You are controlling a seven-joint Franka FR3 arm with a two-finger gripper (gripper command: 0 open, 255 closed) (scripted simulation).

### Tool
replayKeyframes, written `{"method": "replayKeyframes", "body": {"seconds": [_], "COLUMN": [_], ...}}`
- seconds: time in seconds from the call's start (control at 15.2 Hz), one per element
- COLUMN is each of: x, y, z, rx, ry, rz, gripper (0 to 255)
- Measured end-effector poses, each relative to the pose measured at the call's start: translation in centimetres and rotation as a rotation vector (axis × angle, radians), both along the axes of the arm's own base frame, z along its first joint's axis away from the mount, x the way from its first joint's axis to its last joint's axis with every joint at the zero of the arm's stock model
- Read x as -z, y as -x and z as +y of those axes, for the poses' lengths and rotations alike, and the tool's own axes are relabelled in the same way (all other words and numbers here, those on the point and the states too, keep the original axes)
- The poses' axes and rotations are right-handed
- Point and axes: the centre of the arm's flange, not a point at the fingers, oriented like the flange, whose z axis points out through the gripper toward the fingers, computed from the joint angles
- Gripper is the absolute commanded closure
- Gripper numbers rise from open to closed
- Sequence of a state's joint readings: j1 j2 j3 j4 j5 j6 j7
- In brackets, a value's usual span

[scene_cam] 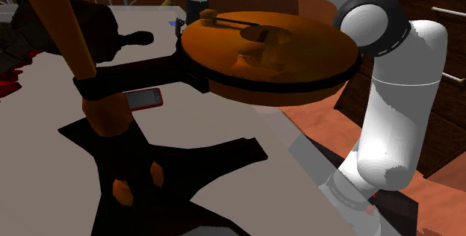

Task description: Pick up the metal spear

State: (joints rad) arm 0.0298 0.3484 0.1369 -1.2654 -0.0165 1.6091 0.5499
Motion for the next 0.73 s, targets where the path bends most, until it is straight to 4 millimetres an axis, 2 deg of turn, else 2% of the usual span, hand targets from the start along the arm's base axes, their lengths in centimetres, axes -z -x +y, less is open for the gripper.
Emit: {"method": "replayKeyframes", "body": {"seconds": [0.2,0.26,0.73], "x": [1.6,1.8,1.8], "y": [0.0,0.0,0.0], "z": [0.0,-0.1,-0.1], "rx": [0.000,0.000,0.000], "ry": [0.000,0.000,0.000], "rz": [0.000,0.000,-0.001], "gripper": [0,255,255]}}
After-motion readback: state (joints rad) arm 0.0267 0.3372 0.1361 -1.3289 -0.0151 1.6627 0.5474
